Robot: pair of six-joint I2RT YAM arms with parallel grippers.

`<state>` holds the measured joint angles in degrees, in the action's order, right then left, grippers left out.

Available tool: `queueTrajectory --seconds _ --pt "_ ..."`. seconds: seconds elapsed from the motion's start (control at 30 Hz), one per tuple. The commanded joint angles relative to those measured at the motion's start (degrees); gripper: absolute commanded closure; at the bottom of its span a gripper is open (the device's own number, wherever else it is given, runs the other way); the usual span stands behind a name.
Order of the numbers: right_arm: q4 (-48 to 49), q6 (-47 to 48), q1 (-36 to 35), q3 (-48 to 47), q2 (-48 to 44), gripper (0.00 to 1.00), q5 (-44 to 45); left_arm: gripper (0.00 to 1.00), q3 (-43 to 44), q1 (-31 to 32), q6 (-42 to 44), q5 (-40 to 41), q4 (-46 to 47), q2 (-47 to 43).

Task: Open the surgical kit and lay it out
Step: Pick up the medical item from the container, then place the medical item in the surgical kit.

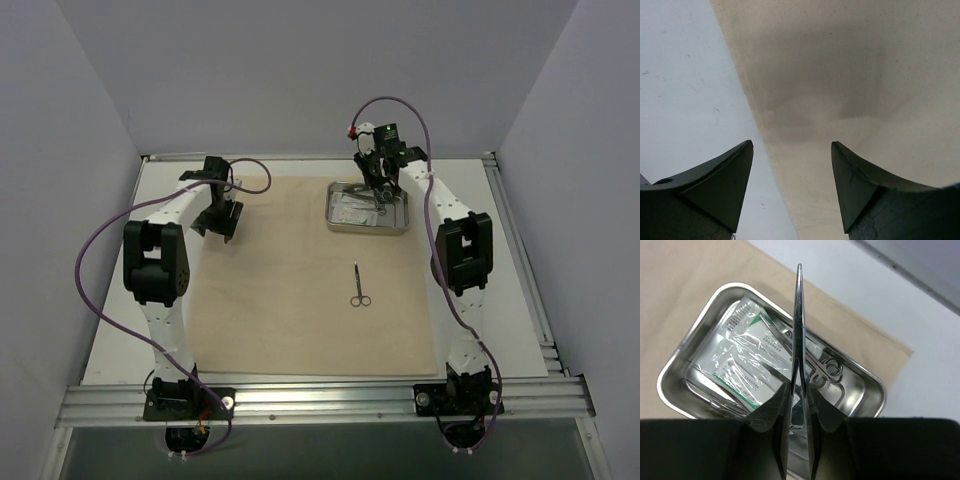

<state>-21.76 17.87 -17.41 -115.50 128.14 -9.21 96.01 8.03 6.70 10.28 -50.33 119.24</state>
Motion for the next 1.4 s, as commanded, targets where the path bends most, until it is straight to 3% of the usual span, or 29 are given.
queueTrajectory --seconds 0.0,0.13,0.3,0.43,0.57,0.7,1.0,1.27,1.37 --pt "6.99 -9.50 -0.43 2.20 -11.14 1.00 3.32 0.27 1.20 -0.47 0.25 0.00 1.46 -3.84" --pt "7.96 -17.76 -0.70 10.19 -18.17 1.00 7.01 0.27 1.64 -0.47 -0.28 0.35 1.55 -4.45" --pt "7.96 -29.72 -2.45 29.69 -30.03 1.00 9.04 0.27 1.99 -0.47 -0.81 0.09 2.25 -5.86" --pt "9.27 -36.75 -8.24 44.02 -37.68 1.00 13.07 0.27 2.17 -0.39 -1.42 -0.26 2.51 -7.09" --pt "11.47 -43.17 -10.27 56.93 -42.17 1.00 15.62 0.27 1.20 -0.39 -1.60 -0.44 3.04 -8.50" --pt "14.37 -45.29 -10.37 63.71 -44.20 1.00 15.72 0.27 0.24 -0.21 -1.60 -0.70 3.48 -9.64" --pt "15.34 -39.58 -10.19 66.55 -38.93 1.00 16.60 0.27 -2.84 0.40 -1.78 -0.70 3.92 -12.10" --pt "16.22 -40.98 -10.28 67.61 -38.49 1.00 14.76 0.27 -3.72 0.32 -1.51 -0.35 4.18 -12.89" --pt "15.96 -42.65 -10.36 66.81 -39.10 0.94 14.58 0.27 -3.98 0.32 -1.43 -0.26 4.45 -12.80"
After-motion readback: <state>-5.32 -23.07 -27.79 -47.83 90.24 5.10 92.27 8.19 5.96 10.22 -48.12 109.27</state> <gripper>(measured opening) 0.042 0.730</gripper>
